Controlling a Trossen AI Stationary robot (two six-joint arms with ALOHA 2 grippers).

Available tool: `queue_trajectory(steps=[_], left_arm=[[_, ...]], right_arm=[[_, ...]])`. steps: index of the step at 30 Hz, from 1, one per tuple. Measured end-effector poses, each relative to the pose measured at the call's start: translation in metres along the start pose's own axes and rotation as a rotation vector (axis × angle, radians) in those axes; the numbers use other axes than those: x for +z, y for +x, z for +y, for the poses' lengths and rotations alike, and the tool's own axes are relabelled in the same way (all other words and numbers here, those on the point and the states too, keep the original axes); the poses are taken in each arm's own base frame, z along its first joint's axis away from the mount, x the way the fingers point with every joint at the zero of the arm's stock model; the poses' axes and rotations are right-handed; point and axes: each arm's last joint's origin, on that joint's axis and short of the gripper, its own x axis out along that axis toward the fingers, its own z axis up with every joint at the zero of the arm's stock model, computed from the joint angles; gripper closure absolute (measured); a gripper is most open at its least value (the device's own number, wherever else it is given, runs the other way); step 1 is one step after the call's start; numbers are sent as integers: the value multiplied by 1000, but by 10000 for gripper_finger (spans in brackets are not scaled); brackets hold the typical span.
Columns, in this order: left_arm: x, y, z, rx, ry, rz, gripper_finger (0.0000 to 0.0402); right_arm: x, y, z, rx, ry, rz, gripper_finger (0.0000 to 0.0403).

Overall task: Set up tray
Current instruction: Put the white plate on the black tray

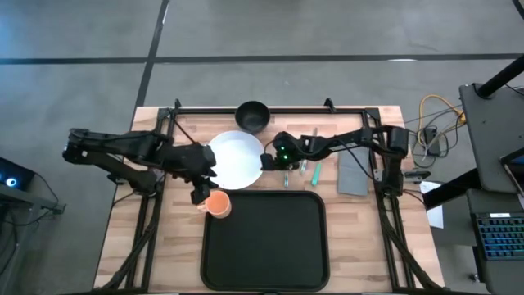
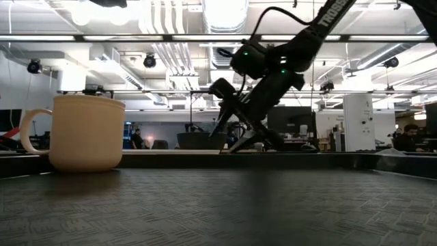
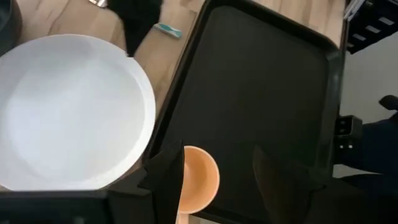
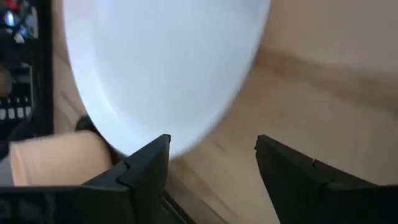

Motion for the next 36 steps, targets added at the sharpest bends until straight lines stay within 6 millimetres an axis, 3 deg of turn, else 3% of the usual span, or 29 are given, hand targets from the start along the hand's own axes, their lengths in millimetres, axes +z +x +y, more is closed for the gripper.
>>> queue_trajectory(steps=[6, 10, 16, 26, 31, 36], left_arm=[[-1, -2, 0, -4, -8, -3, 231], [-2, 0, 0, 0, -7, 4, 231], [-4, 0, 1, 12, 0, 23, 231], [-8, 2, -1, 12, 10, 41, 231], [-9, 2, -2, 11, 14, 45, 231], [-10, 3, -2, 8, 21, 45, 231]], right_arm=[[16, 18, 0, -112, 30, 7, 180], [22, 30, 7, -96, 20, 27, 184], [32, 36, 15, -135, -3, 0, 217], [37, 33, 1, -214, -9, -38, 380], [36, 24, 3, -260, -32, -73, 390], [30, -11, 17, -362, -123, -148, 392]])
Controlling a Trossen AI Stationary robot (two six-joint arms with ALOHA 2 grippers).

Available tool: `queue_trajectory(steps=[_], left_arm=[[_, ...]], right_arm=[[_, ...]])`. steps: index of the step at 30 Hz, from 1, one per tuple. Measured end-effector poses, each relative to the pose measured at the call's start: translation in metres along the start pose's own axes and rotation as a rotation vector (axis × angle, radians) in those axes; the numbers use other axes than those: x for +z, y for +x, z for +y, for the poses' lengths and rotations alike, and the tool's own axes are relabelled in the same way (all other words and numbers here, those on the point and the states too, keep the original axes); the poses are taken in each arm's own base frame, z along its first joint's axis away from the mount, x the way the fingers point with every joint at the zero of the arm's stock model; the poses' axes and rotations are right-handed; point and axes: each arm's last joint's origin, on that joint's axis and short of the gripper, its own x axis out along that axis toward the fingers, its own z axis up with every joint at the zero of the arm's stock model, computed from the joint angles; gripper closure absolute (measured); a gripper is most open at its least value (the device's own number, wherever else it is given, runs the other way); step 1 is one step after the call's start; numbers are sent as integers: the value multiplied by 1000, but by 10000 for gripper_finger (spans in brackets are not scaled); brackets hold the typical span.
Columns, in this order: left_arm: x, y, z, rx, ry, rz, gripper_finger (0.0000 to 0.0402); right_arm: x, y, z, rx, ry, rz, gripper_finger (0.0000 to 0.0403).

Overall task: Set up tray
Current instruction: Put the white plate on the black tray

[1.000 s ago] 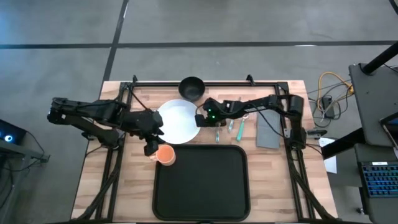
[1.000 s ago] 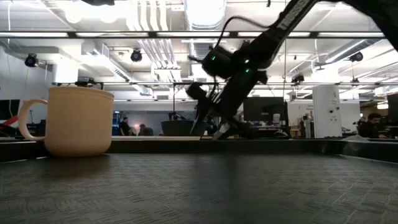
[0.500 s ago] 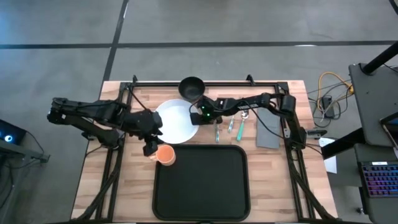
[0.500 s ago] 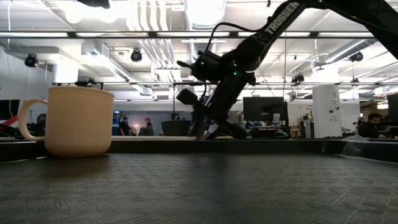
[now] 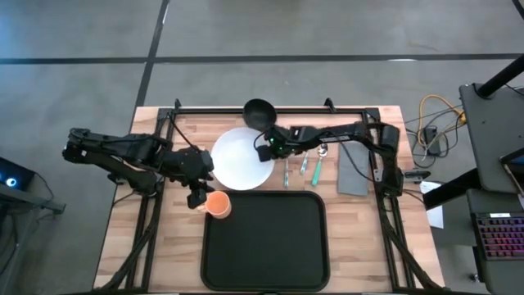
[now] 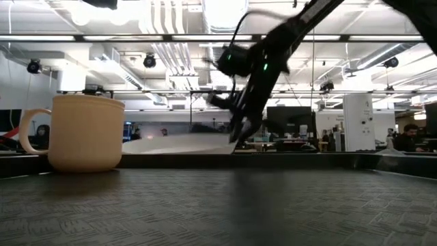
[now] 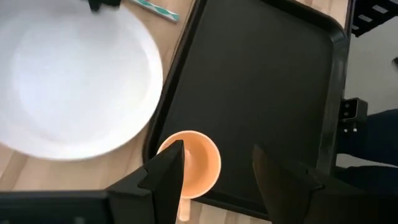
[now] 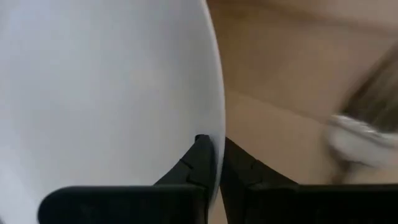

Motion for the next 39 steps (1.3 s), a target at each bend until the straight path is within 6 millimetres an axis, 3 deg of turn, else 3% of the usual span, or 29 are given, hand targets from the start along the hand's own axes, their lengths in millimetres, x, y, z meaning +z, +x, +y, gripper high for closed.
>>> queue_trajectory(steps=[7, 14, 17, 20, 24, 31, 39], left_arm=[[-2, 5, 3, 56, 46, -9, 231], [-6, 13, 5, 86, 52, 10, 231], [-7, 14, 5, 91, 76, 14, 231], [-7, 15, 6, 96, 96, 14, 231], [-7, 15, 6, 96, 96, 15, 231], [-7, 15, 5, 93, 79, 10, 231], [-6, 15, 5, 88, 77, 3, 231]], right_arm=[[-3, -64, -8, -80, -56, -4, 394], [-29, -129, -25, -139, -246, 198, 394], [-36, -140, -31, -38, -319, 291, 394], [-47, -134, -33, 29, -328, 369, 395], [-71, -111, -31, 69, -360, 431, 394], [-121, -63, -7, 197, -405, 473, 394], [-162, -30, 18, 227, -518, 560, 384]])
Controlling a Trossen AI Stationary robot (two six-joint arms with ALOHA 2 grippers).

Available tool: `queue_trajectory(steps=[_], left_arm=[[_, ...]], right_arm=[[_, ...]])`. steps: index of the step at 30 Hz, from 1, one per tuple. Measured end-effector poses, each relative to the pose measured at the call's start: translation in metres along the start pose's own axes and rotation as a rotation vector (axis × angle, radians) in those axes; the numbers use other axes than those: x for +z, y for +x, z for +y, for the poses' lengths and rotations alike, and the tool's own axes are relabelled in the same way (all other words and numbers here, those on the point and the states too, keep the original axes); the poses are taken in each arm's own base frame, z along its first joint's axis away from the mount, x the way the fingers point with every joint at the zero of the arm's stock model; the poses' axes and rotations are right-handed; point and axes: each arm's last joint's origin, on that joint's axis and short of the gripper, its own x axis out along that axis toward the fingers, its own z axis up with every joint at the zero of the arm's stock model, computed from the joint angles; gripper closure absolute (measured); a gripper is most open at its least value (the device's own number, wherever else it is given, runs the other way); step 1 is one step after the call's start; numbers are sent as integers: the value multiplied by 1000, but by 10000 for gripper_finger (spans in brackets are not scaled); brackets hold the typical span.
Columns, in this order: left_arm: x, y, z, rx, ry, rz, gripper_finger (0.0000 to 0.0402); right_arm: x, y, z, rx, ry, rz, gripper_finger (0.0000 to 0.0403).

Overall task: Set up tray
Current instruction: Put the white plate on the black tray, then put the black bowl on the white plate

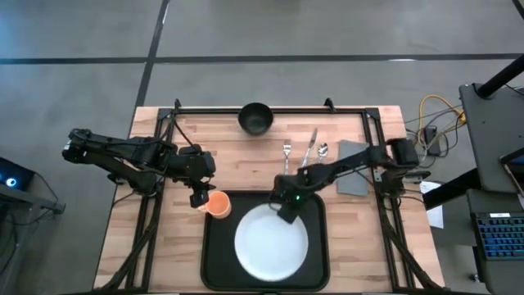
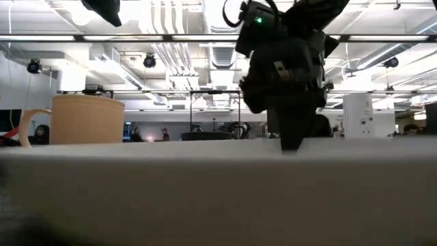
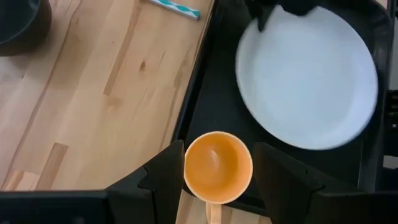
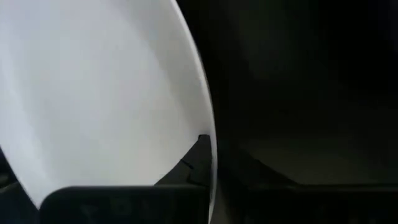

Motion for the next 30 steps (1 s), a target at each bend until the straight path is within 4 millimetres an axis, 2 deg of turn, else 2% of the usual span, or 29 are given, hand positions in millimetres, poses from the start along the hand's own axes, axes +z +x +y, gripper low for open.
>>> queue_trajectory(steps=[4, 7, 12, 15, 18, 22, 26, 30], left_arm=[[1, 0, 0, -4, -1, -6, 231], [1, 0, 0, -4, -1, -6, 231], [1, 0, -1, -7, -10, -11, 231], [1, 0, -1, -7, -14, -12, 231], [1, 1, -1, -8, -29, -13, 231], [1, 2, -1, -9, -40, -16, 231], [0, 7, -1, -1, -58, -17, 231], [-4, 13, 0, 13, -96, 3, 231]], right_arm=[[2, 16, 14, 0, -35, 23, 348], [5, 16, 20, -54, -69, -33, 312], [3, -11, 26, -166, -87, -180, 256], [5, -44, 23, -252, -58, -310, 229], [23, -82, -3, -282, 134, -397, 213], [61, -123, -68, -267, 482, -502, 209], [94, -155, -117, -204, 586, -626, 209], [124, -169, -142, -221, 576, -670, 209]])
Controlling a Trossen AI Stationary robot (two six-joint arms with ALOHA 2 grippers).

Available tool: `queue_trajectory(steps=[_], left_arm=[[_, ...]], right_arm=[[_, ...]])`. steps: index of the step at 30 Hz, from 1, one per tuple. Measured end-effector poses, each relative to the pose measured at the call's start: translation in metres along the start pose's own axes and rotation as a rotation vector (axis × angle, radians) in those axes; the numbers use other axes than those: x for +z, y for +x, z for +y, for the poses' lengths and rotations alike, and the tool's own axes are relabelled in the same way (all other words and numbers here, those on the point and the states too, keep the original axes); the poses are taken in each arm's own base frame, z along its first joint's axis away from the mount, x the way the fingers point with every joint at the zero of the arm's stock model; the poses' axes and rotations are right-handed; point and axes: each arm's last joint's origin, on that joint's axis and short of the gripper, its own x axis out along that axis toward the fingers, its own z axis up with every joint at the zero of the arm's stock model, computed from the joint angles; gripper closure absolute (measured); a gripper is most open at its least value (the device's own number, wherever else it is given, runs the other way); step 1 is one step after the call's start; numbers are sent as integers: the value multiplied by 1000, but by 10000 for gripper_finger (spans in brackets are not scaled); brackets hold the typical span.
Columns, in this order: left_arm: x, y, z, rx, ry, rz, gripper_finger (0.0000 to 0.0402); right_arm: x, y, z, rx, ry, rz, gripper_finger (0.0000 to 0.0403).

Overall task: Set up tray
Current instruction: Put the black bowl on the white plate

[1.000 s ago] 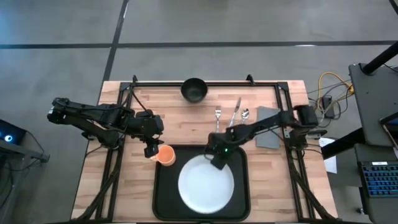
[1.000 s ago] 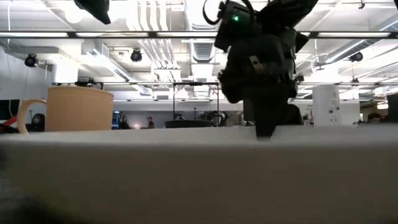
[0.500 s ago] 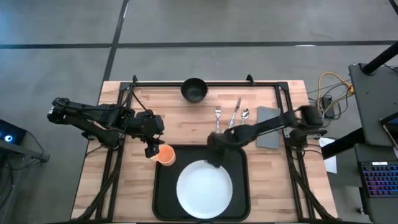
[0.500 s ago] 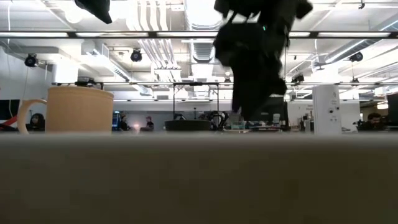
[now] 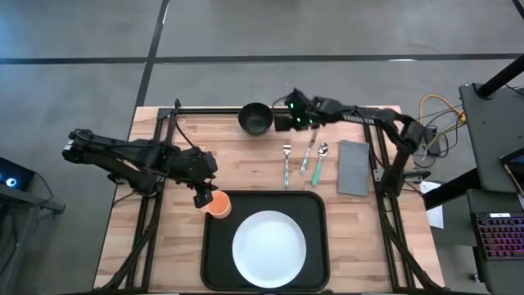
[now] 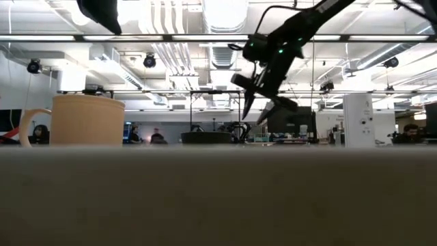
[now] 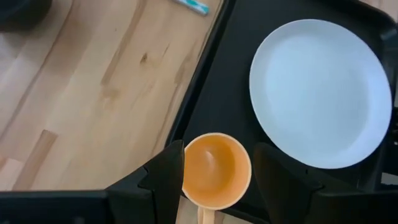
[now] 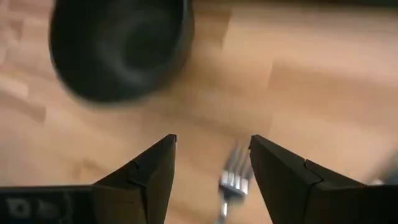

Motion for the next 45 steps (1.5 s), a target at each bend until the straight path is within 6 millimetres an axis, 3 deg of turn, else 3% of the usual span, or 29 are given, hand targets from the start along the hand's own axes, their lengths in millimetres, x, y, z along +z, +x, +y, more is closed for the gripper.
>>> queue_trajectory(steps=[9, 21, 25, 31, 37, 41, 45], left_arm=[[-3, 5, 1, 11, -123, 14, 231], [-2, 5, 2, 41, -184, -10, 231], [-2, 5, 2, 45, -188, -14, 231], [-2, 5, 2, 45, -198, -14, 231], [-2, 5, 2, 45, -199, -14, 231], [-2, 5, 2, 45, -196, -14, 231], [-2, 5, 2, 45, -174, -13, 231]], right_arm=[[48, 44, 8, 44, 34, 33, 209], [65, 90, 11, 6, 5, 107, 212], [66, 96, 11, -27, -28, 150, 257], [70, 98, 4, -68, -68, 194, 374], [70, 66, 15, -46, -153, 192, 392], [60, 21, 27, -40, -314, 240, 393], [28, -32, 43, 32, -523, 403, 394]])
